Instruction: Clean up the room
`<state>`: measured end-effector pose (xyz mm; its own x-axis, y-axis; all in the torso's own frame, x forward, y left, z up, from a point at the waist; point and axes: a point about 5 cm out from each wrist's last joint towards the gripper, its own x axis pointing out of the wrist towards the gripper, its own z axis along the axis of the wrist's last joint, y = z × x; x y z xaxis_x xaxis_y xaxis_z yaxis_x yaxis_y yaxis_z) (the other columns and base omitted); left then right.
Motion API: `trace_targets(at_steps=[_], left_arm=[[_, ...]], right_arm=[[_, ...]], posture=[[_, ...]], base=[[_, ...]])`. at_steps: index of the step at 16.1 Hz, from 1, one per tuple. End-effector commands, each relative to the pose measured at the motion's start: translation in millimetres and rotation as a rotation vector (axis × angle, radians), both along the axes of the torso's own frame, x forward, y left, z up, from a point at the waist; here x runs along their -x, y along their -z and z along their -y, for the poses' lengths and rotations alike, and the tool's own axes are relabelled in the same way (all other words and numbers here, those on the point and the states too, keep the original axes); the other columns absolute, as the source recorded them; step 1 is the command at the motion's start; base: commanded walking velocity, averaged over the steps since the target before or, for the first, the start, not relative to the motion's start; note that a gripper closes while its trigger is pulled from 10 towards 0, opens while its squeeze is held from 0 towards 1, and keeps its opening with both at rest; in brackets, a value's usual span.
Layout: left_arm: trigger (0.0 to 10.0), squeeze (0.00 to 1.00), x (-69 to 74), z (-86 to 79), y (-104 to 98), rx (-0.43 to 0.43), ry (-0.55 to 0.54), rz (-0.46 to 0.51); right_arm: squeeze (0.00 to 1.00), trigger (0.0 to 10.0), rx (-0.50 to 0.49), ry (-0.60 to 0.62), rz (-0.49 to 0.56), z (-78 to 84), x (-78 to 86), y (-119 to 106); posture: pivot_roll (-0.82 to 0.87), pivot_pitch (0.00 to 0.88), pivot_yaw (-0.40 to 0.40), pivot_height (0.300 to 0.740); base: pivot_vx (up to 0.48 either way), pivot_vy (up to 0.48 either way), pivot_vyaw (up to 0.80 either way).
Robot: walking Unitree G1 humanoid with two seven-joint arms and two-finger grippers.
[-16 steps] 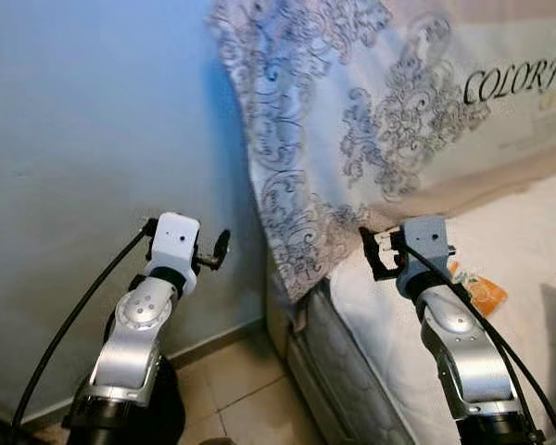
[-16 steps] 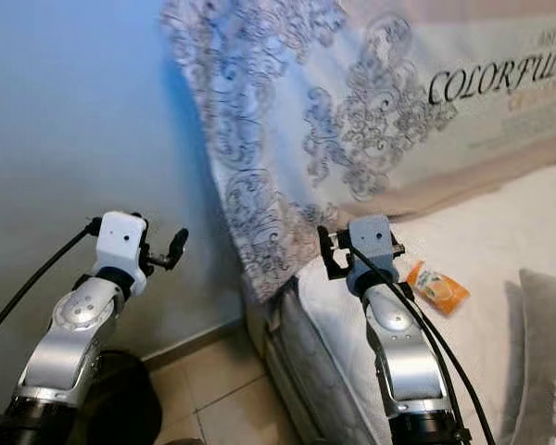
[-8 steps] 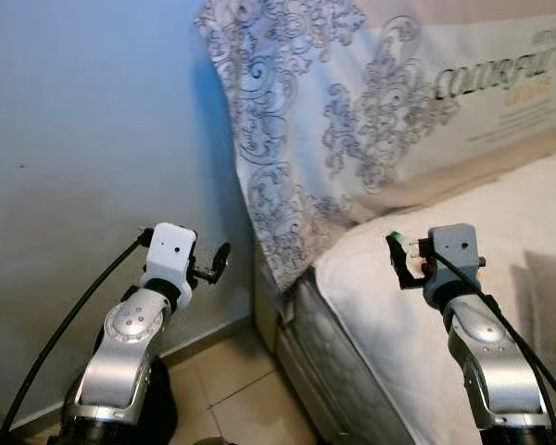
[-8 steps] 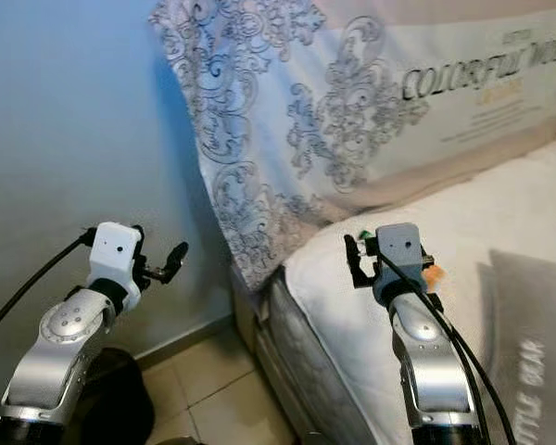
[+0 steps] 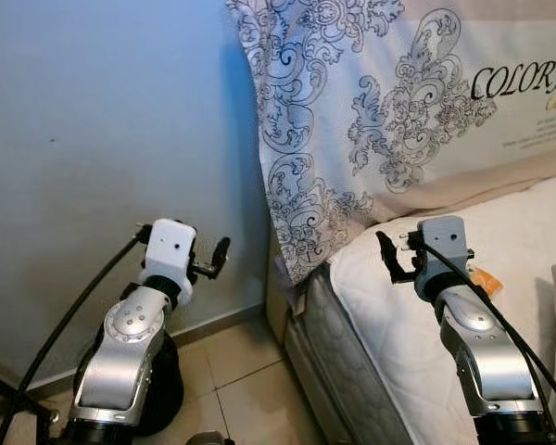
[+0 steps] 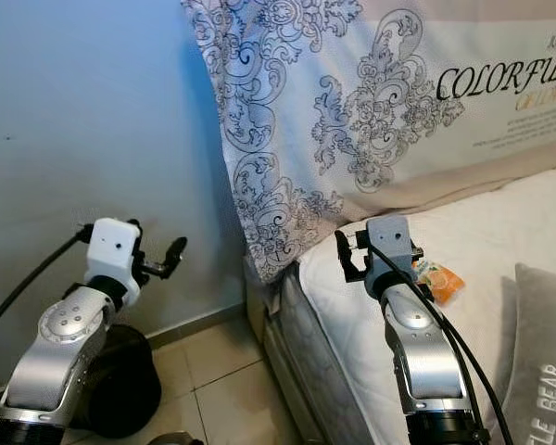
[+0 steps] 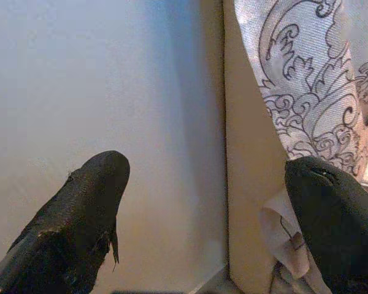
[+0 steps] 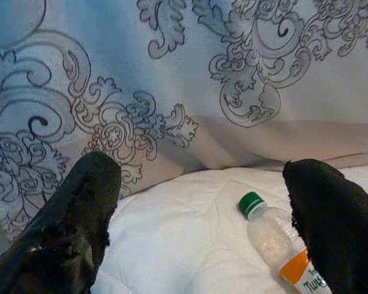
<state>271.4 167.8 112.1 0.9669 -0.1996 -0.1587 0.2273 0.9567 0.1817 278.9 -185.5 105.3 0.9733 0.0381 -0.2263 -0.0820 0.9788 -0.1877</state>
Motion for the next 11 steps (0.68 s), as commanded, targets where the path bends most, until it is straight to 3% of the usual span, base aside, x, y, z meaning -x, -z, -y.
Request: trace_targets(at_steps=[1,7,9,11], left_arm=[[10.0,0.00,-0.3,-1.7,-3.2,-0.027,-0.015,0.010],[10.0,0.00,5.2,-3.5,-6.2,-0.051,0.041,-0.006],[10.0,0.00,8.0,-2.0,-8.2,-0.028,0.087,-0.032],[10.0,0.00,6.7,1.9,-7.6,-0.084,0.168,-0.051]], right_arm=[[1.00,10.0,0.021,0.002,-0.002,0.6,-3.9,-2.9],[1.00,10.0,0.038,0.020,-0.048,2.0,-1.7,4.6],[1.00,10.0,0.102,-0.005,-0.056,10.9,-21.0,1.0],[1.00,10.0,0.213,-0.028,-0.122,29.8,-46.5,4.7]], posture=[[0.02,0.000,-0.037,0.740],[0.02,0.000,-0.052,0.740],[0.03,0.000,-0.045,0.740],[0.04,0.000,-0.038,0.740]], base=[[0.000,0.000,0.00],[0.000,0.000,0.00],[0.000,0.000,0.00],[0.000,0.000,0.00]])
